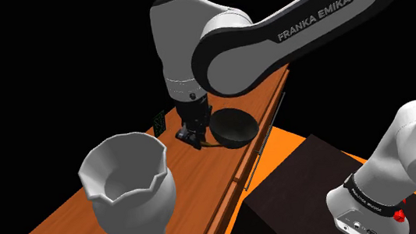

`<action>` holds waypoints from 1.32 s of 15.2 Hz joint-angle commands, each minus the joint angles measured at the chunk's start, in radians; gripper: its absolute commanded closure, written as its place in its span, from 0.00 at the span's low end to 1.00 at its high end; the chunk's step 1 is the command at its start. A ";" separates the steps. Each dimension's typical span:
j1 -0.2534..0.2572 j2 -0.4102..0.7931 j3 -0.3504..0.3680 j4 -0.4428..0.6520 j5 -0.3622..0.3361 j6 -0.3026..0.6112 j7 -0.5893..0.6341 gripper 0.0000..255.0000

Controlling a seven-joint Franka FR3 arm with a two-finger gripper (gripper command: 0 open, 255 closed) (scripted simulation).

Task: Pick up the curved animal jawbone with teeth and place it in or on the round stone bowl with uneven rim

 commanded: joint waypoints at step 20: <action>-0.159 -0.219 -0.182 -0.195 0.023 0.011 -0.360 1.00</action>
